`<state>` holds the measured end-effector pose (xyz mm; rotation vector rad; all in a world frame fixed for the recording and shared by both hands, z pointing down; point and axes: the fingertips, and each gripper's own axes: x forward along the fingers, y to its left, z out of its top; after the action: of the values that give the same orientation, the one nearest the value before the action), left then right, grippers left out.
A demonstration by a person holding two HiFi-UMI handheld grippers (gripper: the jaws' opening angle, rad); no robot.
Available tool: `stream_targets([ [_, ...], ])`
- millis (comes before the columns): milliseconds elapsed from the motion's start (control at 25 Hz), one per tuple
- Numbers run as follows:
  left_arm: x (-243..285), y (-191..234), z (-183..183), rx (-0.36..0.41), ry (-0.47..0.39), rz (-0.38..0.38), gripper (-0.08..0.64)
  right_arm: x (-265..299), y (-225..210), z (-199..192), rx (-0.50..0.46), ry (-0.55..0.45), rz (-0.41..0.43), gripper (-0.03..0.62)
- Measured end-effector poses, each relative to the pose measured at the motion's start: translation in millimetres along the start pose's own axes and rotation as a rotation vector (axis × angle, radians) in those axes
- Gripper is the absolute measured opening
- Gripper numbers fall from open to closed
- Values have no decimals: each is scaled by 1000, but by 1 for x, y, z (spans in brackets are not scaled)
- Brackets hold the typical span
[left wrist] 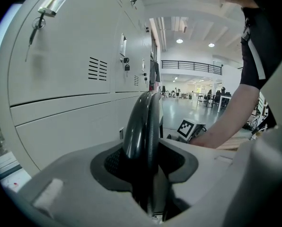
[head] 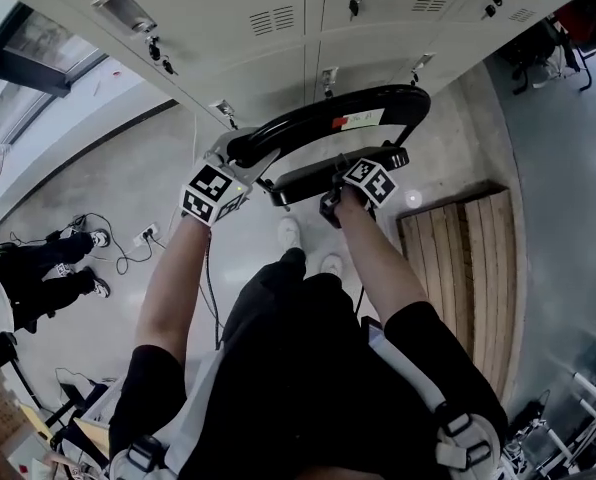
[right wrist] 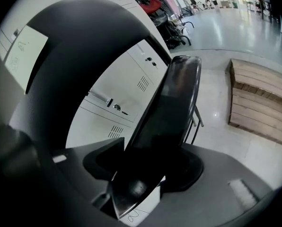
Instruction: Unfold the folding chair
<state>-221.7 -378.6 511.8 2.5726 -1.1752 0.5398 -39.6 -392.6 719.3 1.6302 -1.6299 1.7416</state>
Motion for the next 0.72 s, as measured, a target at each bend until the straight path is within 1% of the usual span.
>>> stream_targets([
  [120, 0, 0, 0, -4, -3, 10, 160, -6, -6, -3, 8, 8, 39, 227],
  [280, 1, 0, -2, -14, 0, 2, 158, -14, -19, -11, 26, 19, 93, 219],
  [480, 1, -4, -8, -31, 15, -10, 160, -29, -47, -31, 84, 65, 120, 212],
  [720, 3, -9, -16, -48, 13, -8, 161, -45, -91, -57, 127, 104, 153, 215],
])
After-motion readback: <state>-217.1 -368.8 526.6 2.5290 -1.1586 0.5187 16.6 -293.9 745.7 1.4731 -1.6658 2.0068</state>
